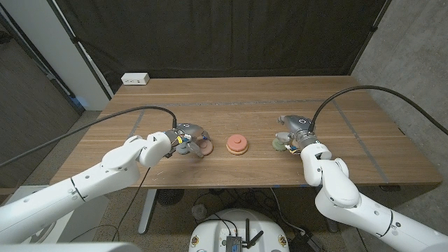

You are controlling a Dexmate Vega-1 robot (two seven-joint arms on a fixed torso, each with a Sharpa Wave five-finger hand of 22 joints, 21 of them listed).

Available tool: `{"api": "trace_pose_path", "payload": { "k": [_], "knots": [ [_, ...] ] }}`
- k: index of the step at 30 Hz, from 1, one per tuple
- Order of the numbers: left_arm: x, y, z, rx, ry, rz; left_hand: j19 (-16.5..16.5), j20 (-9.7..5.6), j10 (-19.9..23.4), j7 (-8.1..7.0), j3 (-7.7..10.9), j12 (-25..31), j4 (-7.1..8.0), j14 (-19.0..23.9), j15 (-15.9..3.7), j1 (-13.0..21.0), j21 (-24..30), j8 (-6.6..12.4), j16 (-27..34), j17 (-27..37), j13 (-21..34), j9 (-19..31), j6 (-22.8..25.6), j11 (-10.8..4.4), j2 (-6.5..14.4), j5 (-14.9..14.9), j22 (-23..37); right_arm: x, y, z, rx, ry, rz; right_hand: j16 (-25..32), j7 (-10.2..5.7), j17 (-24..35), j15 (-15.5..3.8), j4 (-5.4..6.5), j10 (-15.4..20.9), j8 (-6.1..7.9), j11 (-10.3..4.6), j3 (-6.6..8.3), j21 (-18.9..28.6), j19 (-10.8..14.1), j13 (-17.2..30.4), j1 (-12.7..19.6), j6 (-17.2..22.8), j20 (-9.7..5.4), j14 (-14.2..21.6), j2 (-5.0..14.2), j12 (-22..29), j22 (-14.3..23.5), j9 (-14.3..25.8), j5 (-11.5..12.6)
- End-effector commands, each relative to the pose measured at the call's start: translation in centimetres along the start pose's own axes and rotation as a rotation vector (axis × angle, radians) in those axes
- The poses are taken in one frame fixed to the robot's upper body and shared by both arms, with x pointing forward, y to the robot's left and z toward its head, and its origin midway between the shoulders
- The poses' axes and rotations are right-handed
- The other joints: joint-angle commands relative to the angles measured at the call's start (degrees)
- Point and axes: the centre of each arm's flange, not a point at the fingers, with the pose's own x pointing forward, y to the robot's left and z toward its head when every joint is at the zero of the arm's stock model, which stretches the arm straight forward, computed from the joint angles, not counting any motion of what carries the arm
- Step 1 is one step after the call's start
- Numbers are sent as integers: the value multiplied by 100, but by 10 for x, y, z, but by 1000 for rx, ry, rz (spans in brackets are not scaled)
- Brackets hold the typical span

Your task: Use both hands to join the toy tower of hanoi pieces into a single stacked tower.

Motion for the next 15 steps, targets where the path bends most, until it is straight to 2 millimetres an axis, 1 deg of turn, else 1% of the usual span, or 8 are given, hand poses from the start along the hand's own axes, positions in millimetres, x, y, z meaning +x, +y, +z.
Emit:
{"api": "trace_pose_path", "payload": {
  "k": [1, 7, 9, 12, 15],
  "knots": [
    [-3, 17, 1, -5, -11, 19, 54, -728, 516, -23, 91, 3, 25, 19, -187, 208, 41, 20, 7, 42, 149, 39, 52, -470, 178, 36, 8, -2, -4, 1, -2, 8, -11, -7, -9, 15, -270, 5, 47, 31, 9, 35, -13, -12, 23, -4, 56, -529, 0, -24, -27, 20, 21, 48],
    [-6, 25, -1, -8, -1, 10, 52, -729, 556, -43, 98, 6, 24, -4, -188, 241, 38, 23, -15, 38, 173, 46, 89, -470, 177, 43, 7, -2, -5, 1, -4, 10, -13, 2, -7, 25, -269, 3, 45, 35, 8, 40, -24, -25, 30, -9, 71, -529, 8, -24, -32, 7, 22, 55],
    [-7, 28, -3, -13, 4, 8, 56, -729, 556, -50, 98, 0, 24, 6, -188, 252, 45, 17, -4, 55, 184, 49, 89, -503, 173, 46, 15, -2, -5, 1, -5, 10, -14, 12, -6, 35, -268, 2, 47, 35, 7, 41, -24, -25, 30, -11, 71, -529, 17, -24, -35, 7, 22, 58],
    [-9, 32, -5, -28, 6, 14, 51, -727, 573, -59, 98, 0, 27, 1, -188, 260, 42, 17, -10, 59, 197, 53, 103, -513, 169, 49, 15, -1, -6, 2, -6, 10, -14, -5, 0, 17, -269, 0, 63, 33, 5, 47, -21, -22, 33, -16, 72, -529, -2, -23, -35, 10, 23, 66],
    [-10, 36, -7, -43, 4, 16, 49, -726, 597, -59, 96, 0, 34, -11, -188, 267, 42, 14, -26, 51, 213, 57, 120, -499, 168, 52, 14, -1, -6, 2, -8, 7, -14, 7, -11, 29, -269, -1, 64, 35, 7, 49, -25, -26, 34, -18, 80, -529, 9, -22, -38, 5, 24, 68]
  ]
}}
